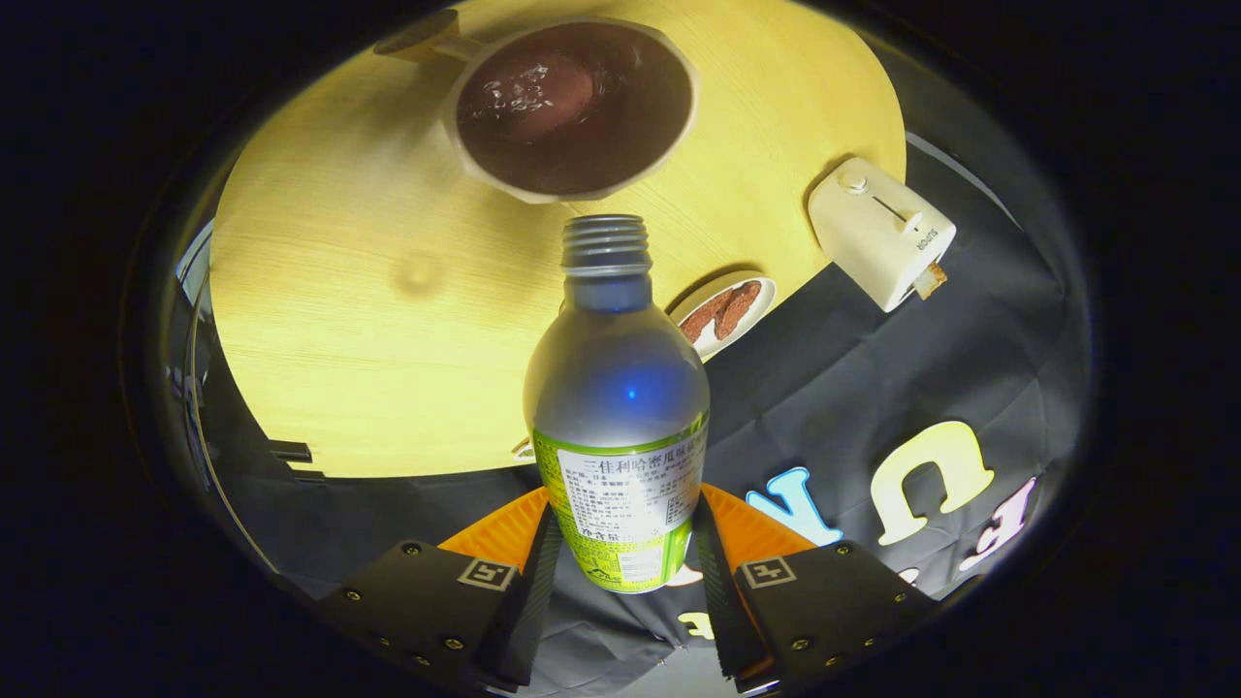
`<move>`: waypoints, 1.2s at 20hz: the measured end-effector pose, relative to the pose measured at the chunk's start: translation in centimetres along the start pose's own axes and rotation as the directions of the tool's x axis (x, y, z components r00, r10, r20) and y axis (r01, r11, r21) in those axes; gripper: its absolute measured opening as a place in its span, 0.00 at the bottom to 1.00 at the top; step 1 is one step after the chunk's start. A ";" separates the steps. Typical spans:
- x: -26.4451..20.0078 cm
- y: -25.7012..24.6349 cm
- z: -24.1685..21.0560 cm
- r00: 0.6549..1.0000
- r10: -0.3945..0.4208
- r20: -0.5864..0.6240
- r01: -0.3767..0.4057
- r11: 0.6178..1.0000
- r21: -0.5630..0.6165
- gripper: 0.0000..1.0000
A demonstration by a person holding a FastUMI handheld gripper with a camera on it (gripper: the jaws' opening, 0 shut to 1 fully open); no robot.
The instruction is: Take the bottle from table, then pour the juice into the cup, finally place the bottle on the coaster
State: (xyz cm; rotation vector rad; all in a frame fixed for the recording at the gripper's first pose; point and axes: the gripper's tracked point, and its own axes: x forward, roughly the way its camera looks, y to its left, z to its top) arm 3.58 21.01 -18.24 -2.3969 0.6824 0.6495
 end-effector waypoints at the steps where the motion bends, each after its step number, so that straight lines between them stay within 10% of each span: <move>1: 0.1 0.2 -0.2 1.000 0.001 -0.003 -0.001 1.000 0.001 0.69; 11: -0.3 2.5 -0.3 0.998 0.032 0.060 -0.041 0.988 0.151 0.69; 24: 1.6 7.2 2.7 0.950 -0.020 0.311 -0.140 0.865 0.482 0.69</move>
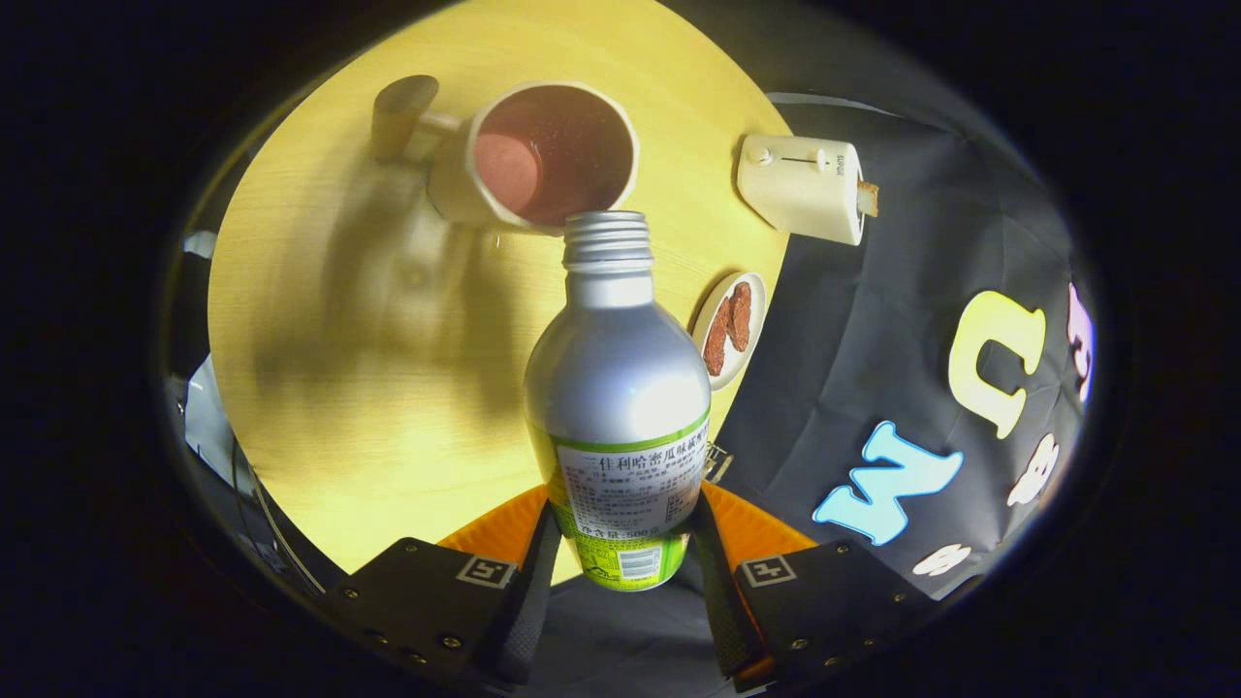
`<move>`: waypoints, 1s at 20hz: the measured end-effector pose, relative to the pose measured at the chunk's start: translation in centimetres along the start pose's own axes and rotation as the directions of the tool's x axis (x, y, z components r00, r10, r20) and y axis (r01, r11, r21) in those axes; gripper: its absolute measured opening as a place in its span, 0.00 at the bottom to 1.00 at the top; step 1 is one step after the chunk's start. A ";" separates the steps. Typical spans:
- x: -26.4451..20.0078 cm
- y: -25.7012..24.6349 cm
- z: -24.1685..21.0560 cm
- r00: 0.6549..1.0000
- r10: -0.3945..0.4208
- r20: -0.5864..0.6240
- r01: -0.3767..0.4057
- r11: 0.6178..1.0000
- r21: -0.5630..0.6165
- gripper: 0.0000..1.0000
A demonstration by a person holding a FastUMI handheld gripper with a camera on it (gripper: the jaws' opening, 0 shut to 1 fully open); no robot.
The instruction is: Take the bottle from table, then pour the juice into the cup, finally place the bottle on the coaster
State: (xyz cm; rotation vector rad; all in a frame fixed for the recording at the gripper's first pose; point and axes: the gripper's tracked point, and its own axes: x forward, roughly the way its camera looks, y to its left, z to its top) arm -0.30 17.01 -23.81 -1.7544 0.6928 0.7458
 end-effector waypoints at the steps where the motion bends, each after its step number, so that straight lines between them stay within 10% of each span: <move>1: 0.1 0.6 0.1 1.000 0.010 0.027 -0.012 0.999 0.038 0.69; 11: 1.0 2.4 1.3 0.969 0.054 0.241 -0.150 0.903 0.403 0.69; 20: 3.5 3.3 0.4 0.932 0.053 0.358 -0.288 0.708 0.645 0.70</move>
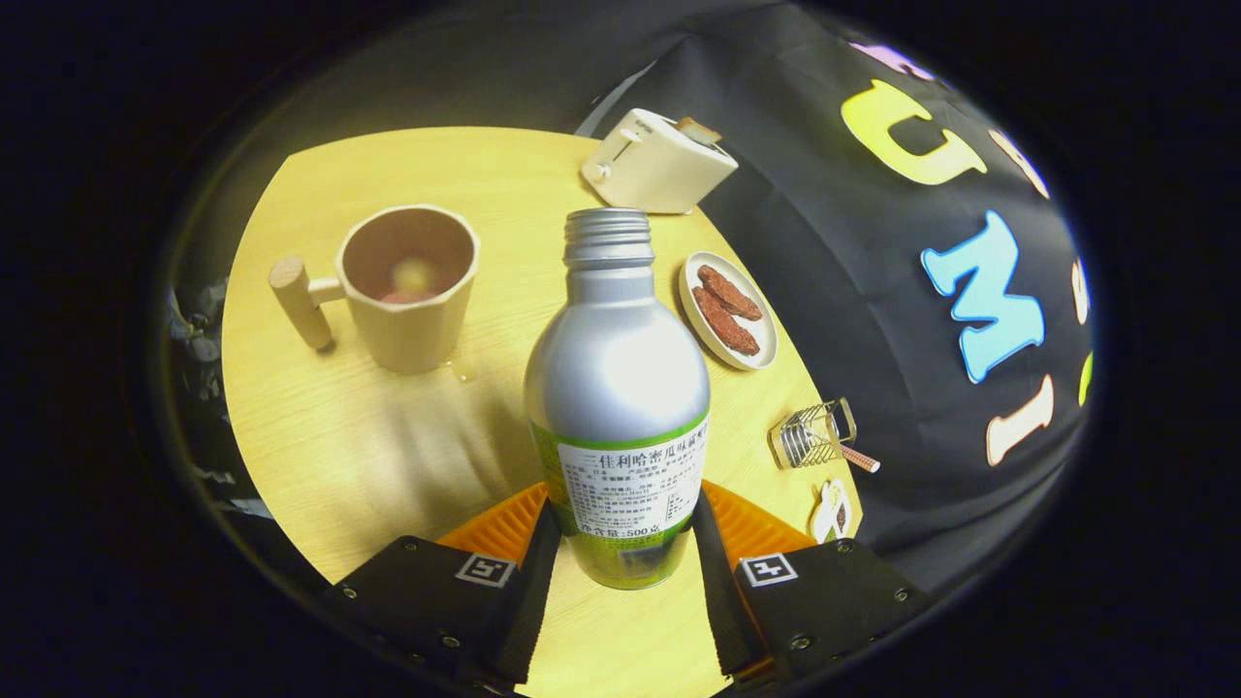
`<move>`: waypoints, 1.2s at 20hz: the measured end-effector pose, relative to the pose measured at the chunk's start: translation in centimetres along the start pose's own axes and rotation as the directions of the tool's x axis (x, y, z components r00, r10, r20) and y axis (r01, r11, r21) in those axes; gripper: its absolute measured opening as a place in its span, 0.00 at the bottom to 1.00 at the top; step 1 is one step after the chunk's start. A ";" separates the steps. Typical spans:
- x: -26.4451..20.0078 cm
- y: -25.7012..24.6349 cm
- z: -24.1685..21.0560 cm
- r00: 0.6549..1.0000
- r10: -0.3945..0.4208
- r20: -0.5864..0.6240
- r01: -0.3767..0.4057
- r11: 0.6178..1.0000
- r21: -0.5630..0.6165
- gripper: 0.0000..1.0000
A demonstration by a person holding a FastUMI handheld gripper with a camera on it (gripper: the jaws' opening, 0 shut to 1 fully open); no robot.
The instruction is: Take the bottle from table, then pour the juice into the cup, finally place the bottle on the coaster
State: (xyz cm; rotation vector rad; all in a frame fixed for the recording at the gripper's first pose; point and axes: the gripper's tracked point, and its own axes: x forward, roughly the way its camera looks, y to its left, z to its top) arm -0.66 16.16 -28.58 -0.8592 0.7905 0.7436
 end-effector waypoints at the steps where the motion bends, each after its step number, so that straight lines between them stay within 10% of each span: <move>1: 0.3 -0.1 0.1 1.000 0.011 0.015 -0.011 1.000 0.029 0.70; 24: 7.7 -5.6 5.5 0.961 0.042 0.274 -0.145 0.920 0.365 0.70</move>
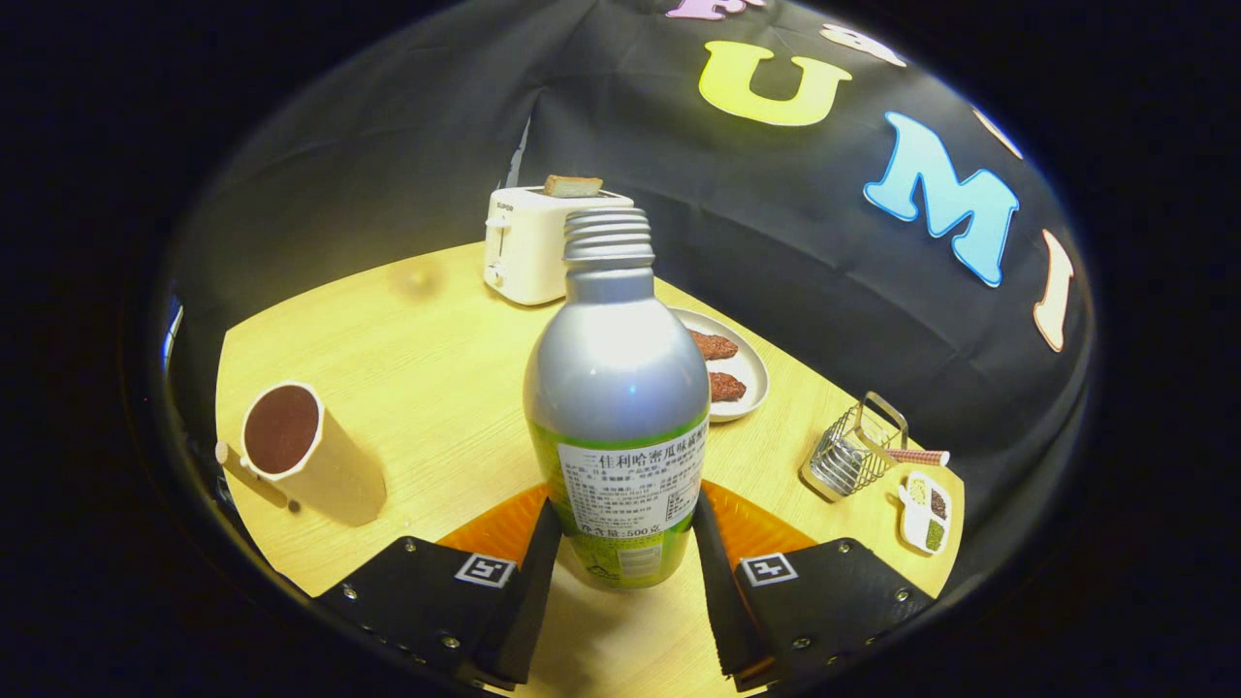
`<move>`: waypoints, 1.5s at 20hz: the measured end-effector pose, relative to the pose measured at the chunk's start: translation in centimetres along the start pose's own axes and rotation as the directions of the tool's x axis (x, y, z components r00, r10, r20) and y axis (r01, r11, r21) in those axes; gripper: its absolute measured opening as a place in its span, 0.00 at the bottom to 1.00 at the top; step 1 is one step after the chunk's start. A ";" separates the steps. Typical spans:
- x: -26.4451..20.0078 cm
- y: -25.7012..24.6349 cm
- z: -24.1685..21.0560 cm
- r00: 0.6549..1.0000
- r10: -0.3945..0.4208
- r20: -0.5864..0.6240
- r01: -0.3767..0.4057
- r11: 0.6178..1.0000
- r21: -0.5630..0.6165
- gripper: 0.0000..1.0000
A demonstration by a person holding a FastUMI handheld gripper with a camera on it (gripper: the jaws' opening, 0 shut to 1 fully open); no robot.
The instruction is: Take the bottle from table, then pour the juice into the cup, finally place the bottle on the coaster
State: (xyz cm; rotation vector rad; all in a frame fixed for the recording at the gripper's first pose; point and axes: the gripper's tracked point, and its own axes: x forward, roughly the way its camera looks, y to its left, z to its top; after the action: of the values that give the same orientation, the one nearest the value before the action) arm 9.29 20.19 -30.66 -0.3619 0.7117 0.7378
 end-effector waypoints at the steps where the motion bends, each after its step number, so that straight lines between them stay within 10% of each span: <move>1: 0.5 0.1 0.2 1.000 0.011 0.009 -0.012 1.000 0.019 0.70; 30: 6.9 -1.5 1.3 0.993 -0.014 0.114 -0.018 0.961 0.277 0.80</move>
State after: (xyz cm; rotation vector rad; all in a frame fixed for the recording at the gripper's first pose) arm 14.62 23.16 -34.51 -0.0614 0.6956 0.6442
